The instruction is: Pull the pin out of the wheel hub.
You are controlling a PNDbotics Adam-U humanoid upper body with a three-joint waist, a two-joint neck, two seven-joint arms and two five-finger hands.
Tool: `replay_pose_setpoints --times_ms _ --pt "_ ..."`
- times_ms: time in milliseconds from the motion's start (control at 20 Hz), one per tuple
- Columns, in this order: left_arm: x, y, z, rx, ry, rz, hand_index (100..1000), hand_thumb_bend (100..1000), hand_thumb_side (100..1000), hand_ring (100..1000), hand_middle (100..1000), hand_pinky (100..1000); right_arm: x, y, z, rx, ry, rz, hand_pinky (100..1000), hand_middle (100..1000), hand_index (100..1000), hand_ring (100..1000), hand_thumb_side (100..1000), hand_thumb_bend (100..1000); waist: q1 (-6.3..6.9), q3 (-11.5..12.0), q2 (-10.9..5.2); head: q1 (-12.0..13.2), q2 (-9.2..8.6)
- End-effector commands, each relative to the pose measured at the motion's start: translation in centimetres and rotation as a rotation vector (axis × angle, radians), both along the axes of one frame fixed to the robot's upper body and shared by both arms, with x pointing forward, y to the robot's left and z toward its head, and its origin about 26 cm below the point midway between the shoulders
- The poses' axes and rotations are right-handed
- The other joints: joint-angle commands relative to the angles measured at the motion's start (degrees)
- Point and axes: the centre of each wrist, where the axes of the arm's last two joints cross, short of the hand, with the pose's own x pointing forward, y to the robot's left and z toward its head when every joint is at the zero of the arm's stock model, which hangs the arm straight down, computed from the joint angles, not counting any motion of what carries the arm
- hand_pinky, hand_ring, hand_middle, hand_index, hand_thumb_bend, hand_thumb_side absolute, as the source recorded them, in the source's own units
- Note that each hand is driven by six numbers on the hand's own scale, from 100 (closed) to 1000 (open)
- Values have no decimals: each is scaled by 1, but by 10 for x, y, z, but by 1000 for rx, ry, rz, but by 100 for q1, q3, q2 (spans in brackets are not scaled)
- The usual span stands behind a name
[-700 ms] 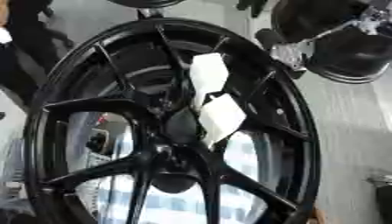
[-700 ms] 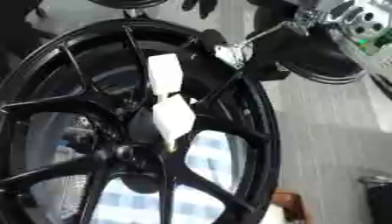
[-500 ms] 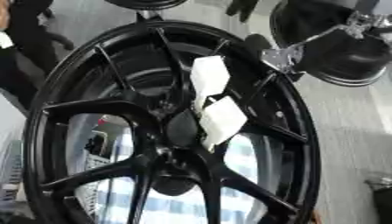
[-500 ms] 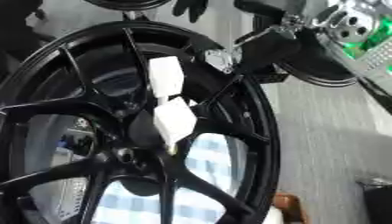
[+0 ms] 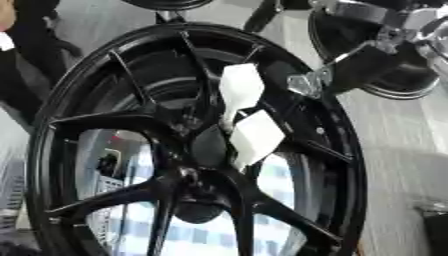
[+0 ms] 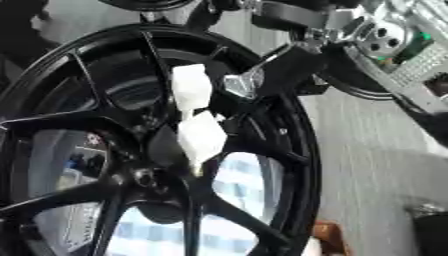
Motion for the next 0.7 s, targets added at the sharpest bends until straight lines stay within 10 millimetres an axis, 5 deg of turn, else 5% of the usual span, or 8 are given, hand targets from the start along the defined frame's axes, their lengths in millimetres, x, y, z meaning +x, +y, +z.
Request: replay_pose_setpoints --times_ms 50,250,700 --pt "-1 2 7 22 -20 0 828 100 707 700 633 877 -4 1 8 -52 -33 -15 887 743 839 827 447 339 31 0 -97 10 21" --pt "-1 1 7 26 -16 0 828 100 711 699 632 878 -4 5 6 -74 -22 -26 895 751 845 844 428 392 11 2 -89 25 38" --pt "-1 -1 7 37 -14 1 828 100 719 698 631 879 -3 8 3 -31 -55 -79 891 748 846 839 414 362 -57 33 -6 55 48"
